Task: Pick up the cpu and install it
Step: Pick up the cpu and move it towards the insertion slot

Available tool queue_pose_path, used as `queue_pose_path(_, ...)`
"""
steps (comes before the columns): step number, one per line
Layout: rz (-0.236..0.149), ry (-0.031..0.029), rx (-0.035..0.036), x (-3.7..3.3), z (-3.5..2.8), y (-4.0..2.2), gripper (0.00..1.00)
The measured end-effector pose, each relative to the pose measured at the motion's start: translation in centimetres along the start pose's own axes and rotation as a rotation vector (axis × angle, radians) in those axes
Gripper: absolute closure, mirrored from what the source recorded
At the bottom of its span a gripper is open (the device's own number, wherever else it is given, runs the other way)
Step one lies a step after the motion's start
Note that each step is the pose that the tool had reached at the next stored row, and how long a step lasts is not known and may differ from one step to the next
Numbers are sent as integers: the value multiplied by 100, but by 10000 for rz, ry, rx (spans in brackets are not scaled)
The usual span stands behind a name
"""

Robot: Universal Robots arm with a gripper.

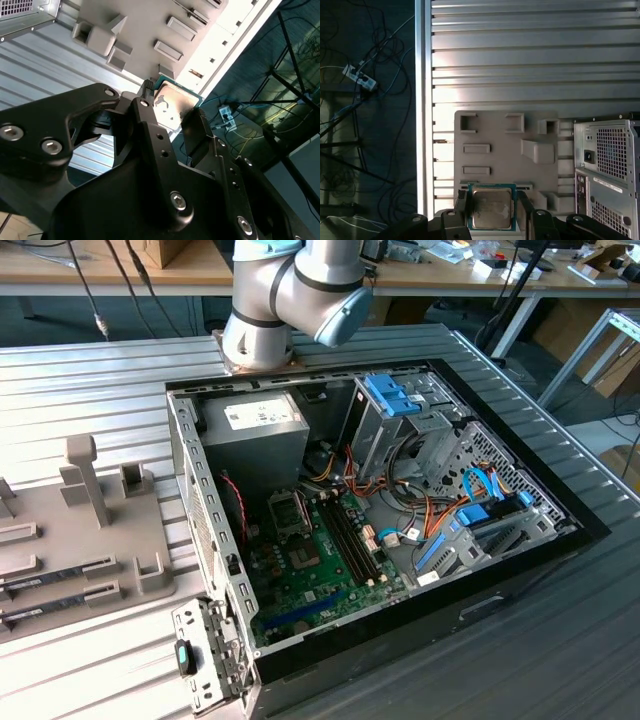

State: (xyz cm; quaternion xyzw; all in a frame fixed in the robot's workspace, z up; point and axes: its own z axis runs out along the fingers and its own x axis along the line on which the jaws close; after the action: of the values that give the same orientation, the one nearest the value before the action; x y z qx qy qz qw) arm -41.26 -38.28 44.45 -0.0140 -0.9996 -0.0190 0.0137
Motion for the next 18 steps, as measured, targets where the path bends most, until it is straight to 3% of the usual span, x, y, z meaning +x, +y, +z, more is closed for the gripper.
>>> queue_pose_path(18, 1, 1, 0, -112, -3, 3, 53)
